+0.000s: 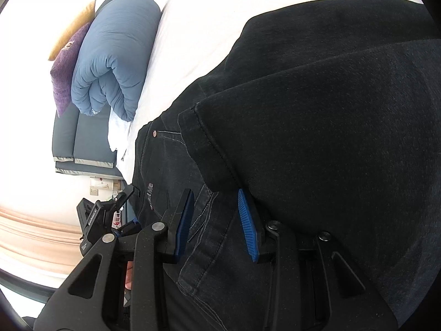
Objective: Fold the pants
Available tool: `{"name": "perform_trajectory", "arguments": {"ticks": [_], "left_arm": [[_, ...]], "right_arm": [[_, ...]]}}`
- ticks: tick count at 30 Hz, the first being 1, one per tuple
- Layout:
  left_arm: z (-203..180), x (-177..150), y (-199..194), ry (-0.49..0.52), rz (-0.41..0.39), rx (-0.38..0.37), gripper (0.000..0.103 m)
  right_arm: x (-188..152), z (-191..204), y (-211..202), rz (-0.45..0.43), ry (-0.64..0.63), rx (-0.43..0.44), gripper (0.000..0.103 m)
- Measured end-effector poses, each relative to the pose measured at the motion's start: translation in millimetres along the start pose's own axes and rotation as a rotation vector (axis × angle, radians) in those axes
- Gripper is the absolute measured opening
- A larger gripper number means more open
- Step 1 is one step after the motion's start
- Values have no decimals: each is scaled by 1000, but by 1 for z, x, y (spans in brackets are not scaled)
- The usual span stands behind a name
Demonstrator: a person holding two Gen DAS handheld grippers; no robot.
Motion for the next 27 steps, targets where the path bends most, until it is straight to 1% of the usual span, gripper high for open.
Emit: {"name": "perform_trajectory", "arguments": {"ticks": [1,3,4,7,9,10,13,16,17,18,20,22,25,27], "left_arm": [[6,1,1,-40,6,-42,62],[17,2,-1,-89,23,-79,47],[21,2,0,-109,29,-90,45],[38,4,0,-223,39,-145,40],[43,3,3,-287,40,-173,39],[44,4,2,-300,37,-181,39],[39,3,3,-285,29,-176,39],[42,3,-2,-310,7,-198,37],[43,4,-5,-323,-14,-220,37],[44,4,-9,-319,-24,-226,37],[42,5,-9,-290,-30,-213,37],[44,5,-9,-288,-31,-222,37],[45,5,-11,-289,-33,-234,32],[43,5,-8,-284,-38,-227,29]], "right_arm": [[0,0,0,0,-1,1,32],[0,0,-1,-2,-2,1,32],[-1,0,-1,-3,-2,1,32],[-1,0,-1,-2,0,1,32],[-1,0,-2,-2,1,1,32],[-1,0,-2,-2,2,2,32],[-2,0,-3,-4,3,1,32],[-2,0,-4,-6,4,0,32],[-2,-1,-5,-7,5,-1,32],[-2,-1,-5,-6,4,-1,32],[-2,-1,-5,-6,3,-3,32],[-2,-1,-6,-6,4,-3,32],[-3,-1,-6,-6,7,-5,32],[-3,-1,-6,-7,6,-8,32]]}}
Point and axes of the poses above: each gripper's, at about its wrist camera, not at the fingertips, and y roughly the way its jaws point, z to its left, x to its top, the point moved 2 cm from there along y, roughly the way its jaws point, and after that the axes turned 12 degrees about -z, right-handed, at the moved point
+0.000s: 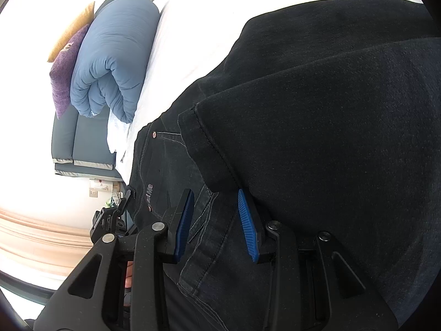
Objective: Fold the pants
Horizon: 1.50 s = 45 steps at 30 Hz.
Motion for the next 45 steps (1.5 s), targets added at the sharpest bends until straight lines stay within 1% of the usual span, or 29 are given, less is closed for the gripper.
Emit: {"name": "perform_trajectory", "arguments": {"ticks": [5,10,12,15,16,19,20,22,24,25,26,27,28,30,32,36,37,39,41,43,45], "left_arm": [[-4,-1,-4,13,-25,-2,24],[-20,-3,-5,74,-41,-1,21],[-35,-5,-7,137,-44,-10,17],[-67,-11,-8,261,-44,-21,17],[-82,-17,-6,311,-41,-30,17],[-114,-36,-1,431,-25,-46,17],[-128,-48,3,487,-14,-54,17],[-144,-65,8,556,2,-63,16],[-163,-89,14,635,31,-74,16],[-170,-100,15,675,42,-77,16],[-178,-111,17,717,53,-81,16],[-182,-118,18,745,63,-84,16],[-189,-133,21,794,82,-90,16],[-199,-155,27,859,111,-94,16],[-204,-181,36,916,155,-97,16],[-206,-228,50,1027,230,-91,16],[-205,-241,53,1059,252,-87,16],[-202,-257,56,1108,276,-82,16],[-200,-279,54,1190,297,-84,16],[-198,-294,54,1255,314,-84,16],[-194,-311,52,1323,335,-84,16]], "right_arm": [[0,2,1,9,1,-15,32],[0,4,3,24,2,-38,32],[0,5,5,28,3,-49,32],[0,6,7,27,1,-62,31],[0,6,7,25,-2,-71,29],[-2,4,8,15,2,-60,29],[-3,4,8,10,1,-56,29],[-4,5,7,-3,-6,-44,29],[-4,7,3,-23,-1,-14,32],[-3,8,-2,-40,12,-6,39],[-2,9,-10,-73,34,19,48],[-1,11,-19,-109,56,58,65],[2,13,-27,-138,68,81,76],[9,19,-44,-172,72,126,77],[15,25,-55,-164,72,171,77],[22,31,-73,-159,46,230,78],[23,32,-76,-158,38,238,80],[23,32,-79,-146,16,232,82],[23,24,-76,-116,5,174,82],[22,14,-71,-89,36,138,82],[20,6,-69,-87,66,155,82]]}}
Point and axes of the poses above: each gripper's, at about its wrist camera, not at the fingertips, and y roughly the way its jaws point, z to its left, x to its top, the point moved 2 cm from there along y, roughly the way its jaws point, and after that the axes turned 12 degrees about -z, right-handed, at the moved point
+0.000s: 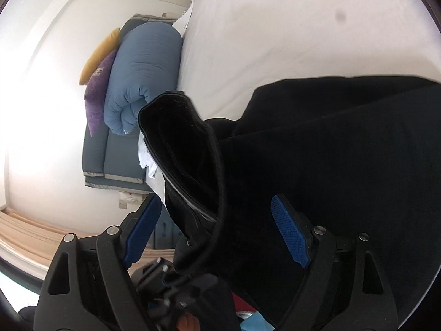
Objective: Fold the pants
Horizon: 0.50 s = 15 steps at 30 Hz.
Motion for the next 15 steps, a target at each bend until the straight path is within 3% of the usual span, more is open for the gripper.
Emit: {"name": "perform_trajectory", "arguments": {"ticks": [3,7,9,15], "left_arm": [[-21,-11,7,65,34,-22,16],[-39,-22,11,129,61,-35,16],[-41,-24,11,137,66,-47,16],[-53,-19,17,187,77,-82,16]], "right_arm": [[4,-9,-4,-14,-10,4,81],[3,-14,2,29,-100,-129,45],[1,-23,-3,29,-101,-164,32],[-2,-47,-25,-37,-56,-177,16]]}}
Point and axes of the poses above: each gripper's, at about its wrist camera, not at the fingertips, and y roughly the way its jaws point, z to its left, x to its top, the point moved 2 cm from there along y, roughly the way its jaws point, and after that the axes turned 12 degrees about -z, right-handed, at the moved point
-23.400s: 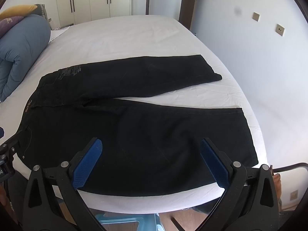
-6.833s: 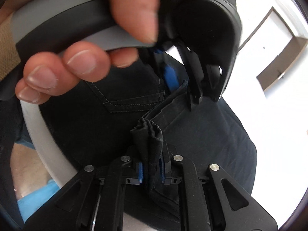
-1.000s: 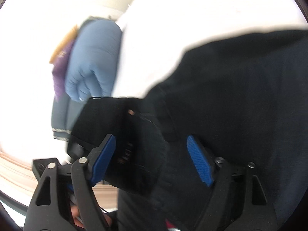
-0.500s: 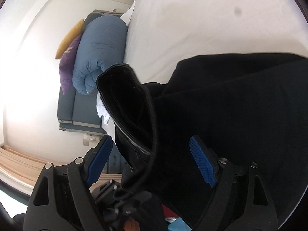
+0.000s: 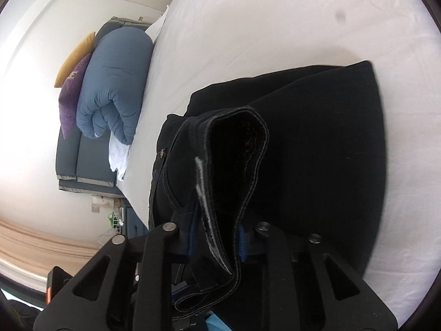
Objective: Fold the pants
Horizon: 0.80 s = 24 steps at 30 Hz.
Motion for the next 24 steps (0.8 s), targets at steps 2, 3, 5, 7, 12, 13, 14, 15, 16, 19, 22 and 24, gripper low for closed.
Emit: {"name": "perform_trajectory", "arguments": {"ticks": [2,3,5,7,12,13,14,15,16,19,22,24], "left_arm": [[-5,15,8,12,-5,-14,16],[-8,18,10,15,-8,-21,16],[-14,24,12,28,-18,-40,16],[-17,27,16,46,-22,-54,16],[-24,25,30,72,0,-90,16],[-20,25,34,69,12,-95,16],[-17,20,39,59,33,-100,16],[-14,18,43,47,45,-107,18],[-11,20,46,31,50,-114,20],[7,26,34,-30,43,-139,31],[30,36,8,-97,0,-141,57],[46,46,-13,-134,-47,-140,67]], "right_arm": [[1,3,-9,-23,-39,-17,14],[2,4,-13,-33,-49,-21,13],[15,-11,-34,-51,-56,-13,12],[21,-18,-50,-64,-53,-16,12],[25,-47,-78,-88,-7,-30,12],[23,-54,-79,-87,2,-35,12],[21,-61,-76,-78,14,-31,12],[20,-69,-73,-67,38,-23,12],[15,-75,-66,-64,66,-20,10],[13,-89,-62,-81,129,41,11],[14,-92,-66,-71,148,53,17],[17,-93,-75,-87,164,40,22]]}}
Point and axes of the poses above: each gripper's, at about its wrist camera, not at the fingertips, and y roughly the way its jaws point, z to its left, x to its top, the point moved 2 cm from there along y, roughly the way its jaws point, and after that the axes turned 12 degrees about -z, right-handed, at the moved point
